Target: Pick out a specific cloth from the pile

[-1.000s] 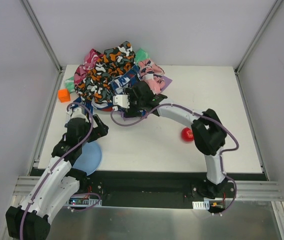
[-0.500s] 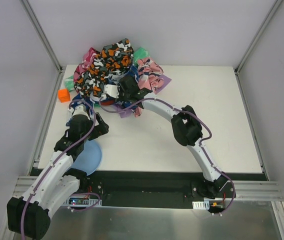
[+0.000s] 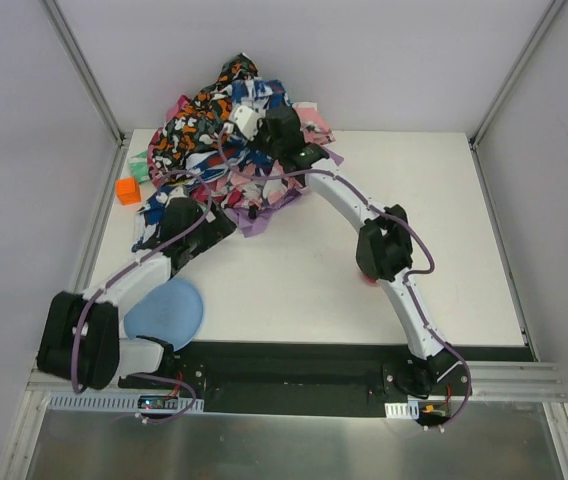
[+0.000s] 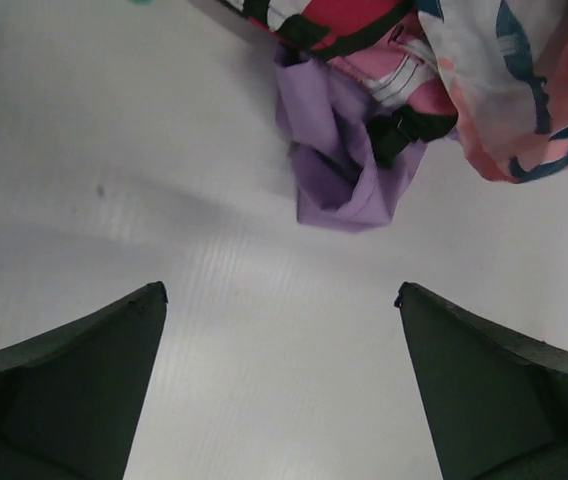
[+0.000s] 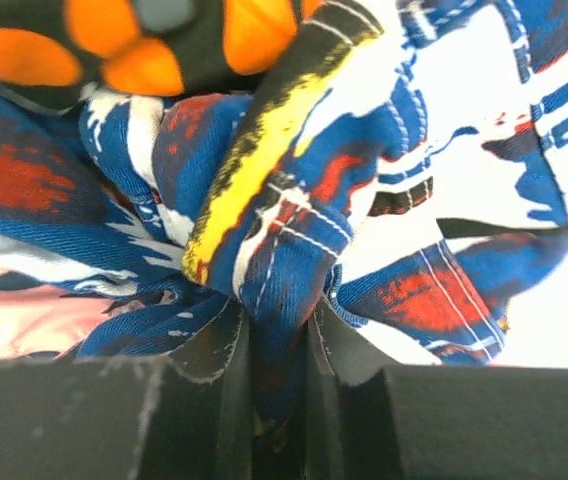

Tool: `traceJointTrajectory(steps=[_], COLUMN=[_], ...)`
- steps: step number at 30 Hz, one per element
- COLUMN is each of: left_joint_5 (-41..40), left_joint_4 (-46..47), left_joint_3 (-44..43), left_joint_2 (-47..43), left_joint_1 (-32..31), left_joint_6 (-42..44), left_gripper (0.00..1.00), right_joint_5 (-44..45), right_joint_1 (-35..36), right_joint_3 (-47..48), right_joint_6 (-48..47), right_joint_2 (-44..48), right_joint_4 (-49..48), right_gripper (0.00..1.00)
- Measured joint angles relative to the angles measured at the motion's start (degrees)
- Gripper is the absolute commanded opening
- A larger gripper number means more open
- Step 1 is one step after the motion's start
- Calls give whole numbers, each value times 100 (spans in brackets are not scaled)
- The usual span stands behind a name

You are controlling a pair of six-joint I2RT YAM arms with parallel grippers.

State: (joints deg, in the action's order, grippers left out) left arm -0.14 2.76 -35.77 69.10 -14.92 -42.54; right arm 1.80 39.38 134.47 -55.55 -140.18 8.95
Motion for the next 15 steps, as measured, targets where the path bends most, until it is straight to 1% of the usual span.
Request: traceJointTrajectory(steps=[3, 8, 10, 13, 15], left_joint_5=[177, 568, 721, 1080, 1338], left_joint_4=[446, 1082, 1261, 1768, 2159], left_joint_3=[-433, -1217, -1462, -1930, -2076], left_joint_2=[944, 2518, 3016, 3617, 3908], left_joint_1=[0, 0, 0, -4, -7], left_joint_6=[-240, -675, -811, -1071, -1237], left_gripper=[99, 99, 99, 99, 95], right_joint_5=[11, -107, -219, -269, -269], right_joint_1=[-269, -568, -634, -660, -656], right_joint_3=[483, 728, 739, 761, 789], right_joint_6=[131, 621, 782, 839, 903], right_joint_2=[-186, -396, -448, -511, -564], right_joint_4=[-317, -616, -669, -737, -807], right_gripper=[1, 1, 1, 1, 1])
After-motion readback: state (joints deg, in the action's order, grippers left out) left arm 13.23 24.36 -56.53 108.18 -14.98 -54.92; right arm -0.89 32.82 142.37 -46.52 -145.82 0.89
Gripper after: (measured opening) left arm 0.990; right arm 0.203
